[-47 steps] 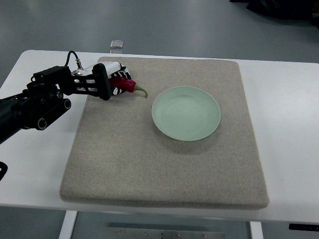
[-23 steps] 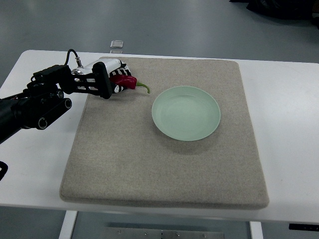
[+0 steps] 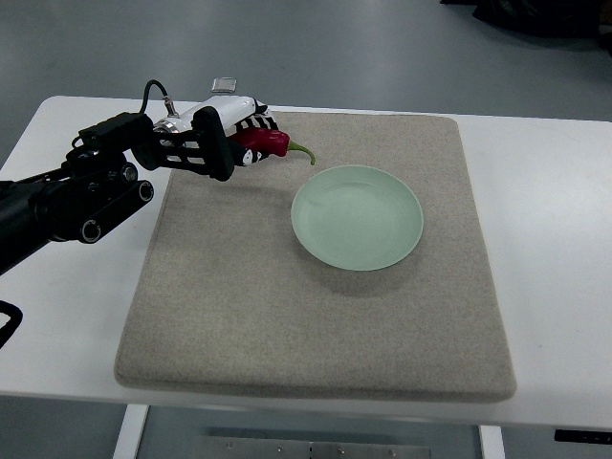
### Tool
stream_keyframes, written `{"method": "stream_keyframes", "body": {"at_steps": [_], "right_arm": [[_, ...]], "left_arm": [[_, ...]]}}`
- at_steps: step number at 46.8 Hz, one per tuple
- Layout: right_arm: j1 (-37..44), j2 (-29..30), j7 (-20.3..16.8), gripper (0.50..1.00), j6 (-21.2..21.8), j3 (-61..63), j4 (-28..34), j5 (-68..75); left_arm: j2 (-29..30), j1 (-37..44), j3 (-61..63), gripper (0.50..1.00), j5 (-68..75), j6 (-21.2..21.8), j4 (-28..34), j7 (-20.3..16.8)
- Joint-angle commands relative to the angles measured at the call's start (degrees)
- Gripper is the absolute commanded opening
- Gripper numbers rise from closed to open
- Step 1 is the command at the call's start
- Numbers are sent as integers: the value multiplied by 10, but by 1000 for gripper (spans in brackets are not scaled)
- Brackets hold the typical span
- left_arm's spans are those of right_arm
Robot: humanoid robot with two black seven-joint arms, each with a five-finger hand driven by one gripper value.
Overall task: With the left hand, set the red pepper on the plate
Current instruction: 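Carry the pepper with the left hand over the pale green plate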
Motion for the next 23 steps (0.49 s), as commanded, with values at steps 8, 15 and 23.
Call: {"method": "stream_keyframes", "body": {"at_steps": [8,15,23], "right_arm": [[-1,0,0,932,0,0,0,0],[0,0,0,932,0,0,0,0],[0,0,0,932,0,0,0,0]], "left_arm": [[-17,-17,8,500,6,-10,-43,0],[-32,-21,10,500,8,-22,-74,0],[-48,-22,12,500,10,-41,-105,0]]}}
